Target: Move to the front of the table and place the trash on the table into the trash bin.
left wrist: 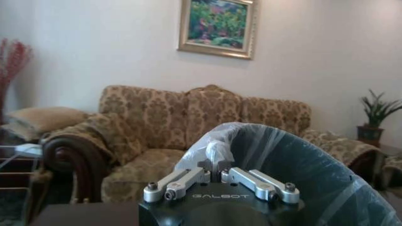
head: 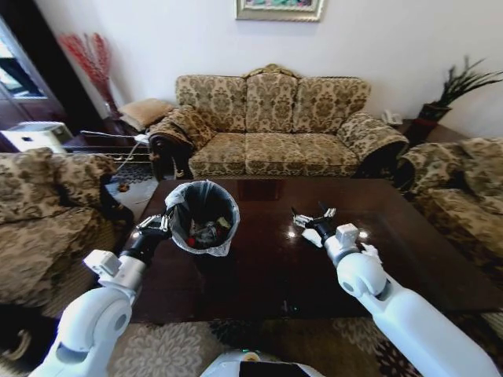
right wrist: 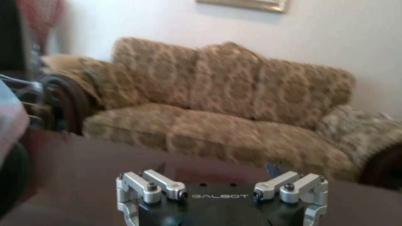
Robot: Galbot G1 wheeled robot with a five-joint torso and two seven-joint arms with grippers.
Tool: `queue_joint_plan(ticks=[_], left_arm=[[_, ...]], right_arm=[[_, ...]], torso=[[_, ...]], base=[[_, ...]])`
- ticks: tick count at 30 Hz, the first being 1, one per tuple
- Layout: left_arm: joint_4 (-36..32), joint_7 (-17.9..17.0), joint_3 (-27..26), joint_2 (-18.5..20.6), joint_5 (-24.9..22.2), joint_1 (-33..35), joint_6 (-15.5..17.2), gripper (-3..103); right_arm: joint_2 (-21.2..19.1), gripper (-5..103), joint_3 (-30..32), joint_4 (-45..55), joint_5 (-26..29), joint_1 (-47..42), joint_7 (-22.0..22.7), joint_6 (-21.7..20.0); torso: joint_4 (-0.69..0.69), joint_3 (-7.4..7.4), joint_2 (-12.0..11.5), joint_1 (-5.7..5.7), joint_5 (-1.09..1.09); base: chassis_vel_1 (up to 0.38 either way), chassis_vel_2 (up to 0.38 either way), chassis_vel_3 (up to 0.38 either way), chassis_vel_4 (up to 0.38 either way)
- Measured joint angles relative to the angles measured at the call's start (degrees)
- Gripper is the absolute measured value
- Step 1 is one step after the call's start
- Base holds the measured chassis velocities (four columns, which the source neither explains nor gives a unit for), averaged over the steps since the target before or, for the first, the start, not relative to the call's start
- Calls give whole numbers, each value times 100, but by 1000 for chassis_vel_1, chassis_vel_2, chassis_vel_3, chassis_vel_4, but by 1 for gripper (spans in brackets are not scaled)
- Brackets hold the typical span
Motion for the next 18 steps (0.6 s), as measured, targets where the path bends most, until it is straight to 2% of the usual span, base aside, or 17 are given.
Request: queue_joint_plan(ticks=[4, 9, 11, 14, 18], left_arm=[[-100, -9, 2, -118, -26, 70, -25, 3], [-155, -49, 0, -211, -29, 135, -62, 3], [-164, -62, -1, -227, -24, 160, -63, 3], [-170, -71, 3, -217, -19, 164, -63, 3], [-168, -74, 19, -159, -18, 147, -63, 3]], right_arm=[[96, 100, -37, -484, 70, 62, -136, 142], [481, 100, -140, -1209, 612, 254, -297, 258], [702, 100, -230, -1523, 635, 352, -427, 332], [926, 100, -328, -1824, 564, 416, -566, 384], [1201, 100, -387, -2152, 478, 429, -602, 426]], torso=[[-6, 0, 0, 0, 6], [2, 0, 0, 0, 3], [5, 0, 0, 0, -5], [7, 0, 0, 0, 0], [2, 0, 0, 0, -1]], base=[[-162, -173, 70, 48], [-38, -31, 35, 14], [25, 25, -17, -7], [50, 51, -30, -13], [0, 0, 0, 0]])
